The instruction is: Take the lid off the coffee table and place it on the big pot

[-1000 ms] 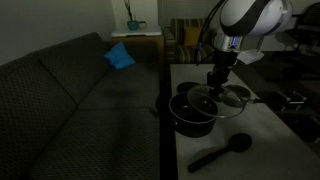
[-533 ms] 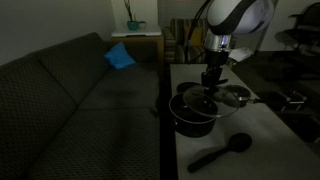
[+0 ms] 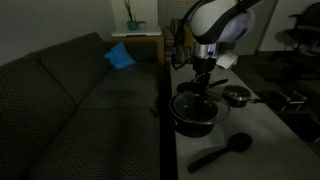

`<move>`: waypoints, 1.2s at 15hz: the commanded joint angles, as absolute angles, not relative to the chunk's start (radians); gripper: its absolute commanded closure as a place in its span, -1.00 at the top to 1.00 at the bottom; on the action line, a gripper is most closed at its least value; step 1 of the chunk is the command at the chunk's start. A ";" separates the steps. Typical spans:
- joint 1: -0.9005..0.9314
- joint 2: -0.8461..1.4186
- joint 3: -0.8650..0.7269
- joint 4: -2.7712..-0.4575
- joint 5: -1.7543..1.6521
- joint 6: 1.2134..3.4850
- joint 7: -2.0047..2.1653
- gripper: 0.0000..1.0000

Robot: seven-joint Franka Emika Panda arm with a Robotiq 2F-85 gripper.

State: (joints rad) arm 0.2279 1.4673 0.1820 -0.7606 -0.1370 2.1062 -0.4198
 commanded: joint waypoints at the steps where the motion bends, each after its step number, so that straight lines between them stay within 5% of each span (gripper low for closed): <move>1: 0.264 1.474 0.172 -0.723 -0.120 2.085 -0.449 -0.72; 13: 0.243 1.474 0.148 -0.714 -0.102 2.181 -0.418 -0.72; 14: 0.257 1.474 0.140 -0.726 -0.111 2.168 -0.414 -0.22; 18: 0.248 1.474 0.140 -0.726 -0.106 2.171 -0.414 -0.22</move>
